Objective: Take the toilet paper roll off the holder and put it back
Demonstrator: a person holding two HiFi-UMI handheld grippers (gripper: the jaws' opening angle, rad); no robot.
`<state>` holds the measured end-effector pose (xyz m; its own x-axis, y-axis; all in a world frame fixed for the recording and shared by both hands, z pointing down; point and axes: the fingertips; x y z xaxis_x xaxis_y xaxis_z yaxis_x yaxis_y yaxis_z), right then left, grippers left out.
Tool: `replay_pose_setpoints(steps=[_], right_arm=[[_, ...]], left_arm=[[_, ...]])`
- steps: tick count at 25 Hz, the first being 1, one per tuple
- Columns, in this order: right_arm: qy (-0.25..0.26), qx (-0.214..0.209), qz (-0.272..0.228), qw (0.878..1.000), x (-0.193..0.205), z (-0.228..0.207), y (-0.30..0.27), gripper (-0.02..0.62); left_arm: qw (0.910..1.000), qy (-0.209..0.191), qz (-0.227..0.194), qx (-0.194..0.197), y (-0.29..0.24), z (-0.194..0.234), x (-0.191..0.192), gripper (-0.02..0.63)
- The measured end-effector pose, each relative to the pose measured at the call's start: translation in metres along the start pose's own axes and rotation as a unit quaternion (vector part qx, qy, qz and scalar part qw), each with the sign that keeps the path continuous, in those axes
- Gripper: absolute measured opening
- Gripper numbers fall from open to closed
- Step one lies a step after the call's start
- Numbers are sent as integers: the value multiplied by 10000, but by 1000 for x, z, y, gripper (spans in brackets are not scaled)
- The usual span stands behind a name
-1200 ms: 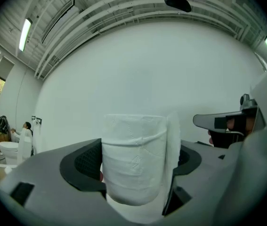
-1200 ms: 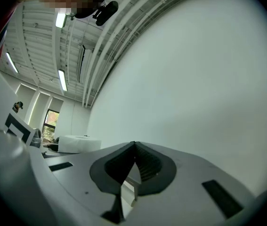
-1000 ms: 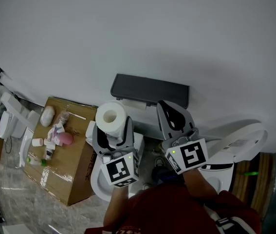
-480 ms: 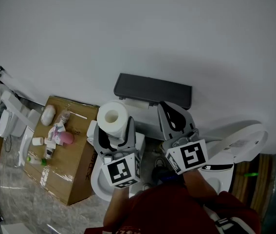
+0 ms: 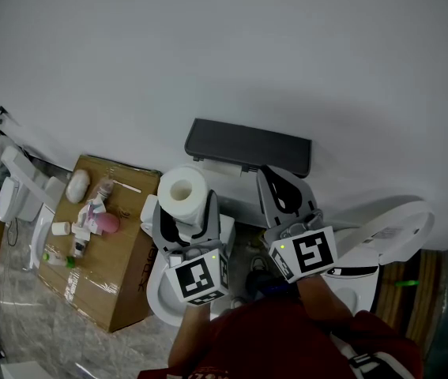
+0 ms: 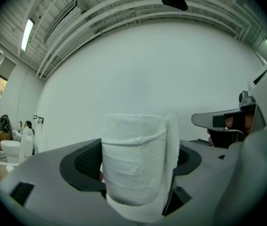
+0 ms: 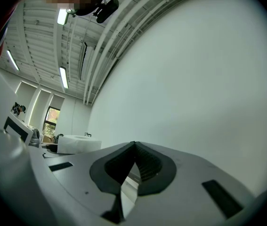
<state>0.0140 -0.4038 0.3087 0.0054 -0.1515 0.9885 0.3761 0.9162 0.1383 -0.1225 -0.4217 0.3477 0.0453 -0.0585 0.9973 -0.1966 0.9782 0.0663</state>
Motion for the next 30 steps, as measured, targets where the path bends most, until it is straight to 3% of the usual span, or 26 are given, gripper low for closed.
replay_pose_setpoints(steps=[7,23,30], right_arm=[[-74,44,-42,10000,0,-5,5,8],[-56,249,-118,9996,-2,-28,10,8],[-22,329,-143,9994,-3,-36,11,8]], left_arm=[[10000,22,15,12,-1,-6,-3,431],[9962,-62,-829,273,-52,-32,-81,431],[9940,-32,-1008,418,-77,-43,-95,431]])
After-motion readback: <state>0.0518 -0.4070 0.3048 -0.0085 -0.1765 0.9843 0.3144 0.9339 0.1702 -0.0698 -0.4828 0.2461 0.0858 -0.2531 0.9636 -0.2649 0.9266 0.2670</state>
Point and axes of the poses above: the fingertips, and each gripper's own axes: y backward along the fingers, z to its left, x out of its underside, and after that the axes turned 5 degrees about -x, right-handed
